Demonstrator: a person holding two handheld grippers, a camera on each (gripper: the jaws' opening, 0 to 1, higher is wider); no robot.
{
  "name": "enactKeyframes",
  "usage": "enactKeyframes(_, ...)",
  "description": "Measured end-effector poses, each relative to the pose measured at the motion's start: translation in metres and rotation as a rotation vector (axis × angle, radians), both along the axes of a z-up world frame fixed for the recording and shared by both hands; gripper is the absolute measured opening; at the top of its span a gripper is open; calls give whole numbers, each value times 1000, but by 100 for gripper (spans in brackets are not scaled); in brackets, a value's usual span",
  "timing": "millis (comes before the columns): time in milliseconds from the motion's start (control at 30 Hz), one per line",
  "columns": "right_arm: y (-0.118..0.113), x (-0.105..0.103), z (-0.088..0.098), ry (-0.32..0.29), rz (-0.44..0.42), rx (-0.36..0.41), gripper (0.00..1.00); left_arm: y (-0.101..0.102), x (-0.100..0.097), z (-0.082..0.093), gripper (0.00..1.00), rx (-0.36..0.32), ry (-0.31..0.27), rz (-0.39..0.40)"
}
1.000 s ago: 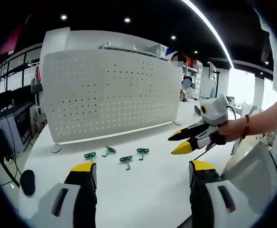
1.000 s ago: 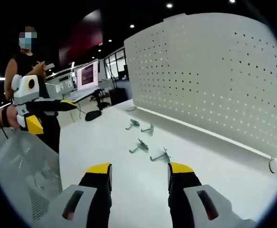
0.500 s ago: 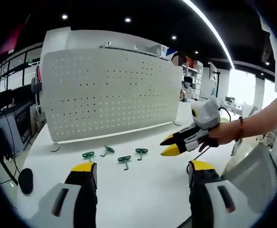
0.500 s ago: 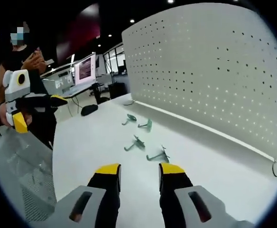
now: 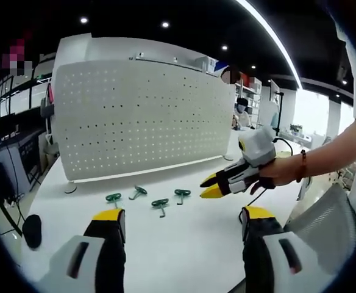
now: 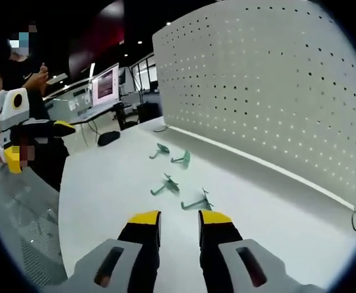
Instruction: Insert the hook assembly into the mounting plate slot until the hook locks in place.
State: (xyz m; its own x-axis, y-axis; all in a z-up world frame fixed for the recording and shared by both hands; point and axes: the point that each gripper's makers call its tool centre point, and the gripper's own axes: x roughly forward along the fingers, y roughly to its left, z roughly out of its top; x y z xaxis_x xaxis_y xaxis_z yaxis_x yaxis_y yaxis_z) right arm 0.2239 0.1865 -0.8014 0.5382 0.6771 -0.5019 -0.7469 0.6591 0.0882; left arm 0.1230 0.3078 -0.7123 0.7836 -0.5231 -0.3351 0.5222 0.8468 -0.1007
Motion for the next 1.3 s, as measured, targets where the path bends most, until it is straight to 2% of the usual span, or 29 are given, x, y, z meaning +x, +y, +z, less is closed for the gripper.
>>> enactKeyframes(567,6,17,-11,-14,10,-71,17,2,-1,-1,78,3,8,2)
enactKeyframes(1300,3,36,-11,-23,-14,-89,16,8,2,2,77,8,2,7)
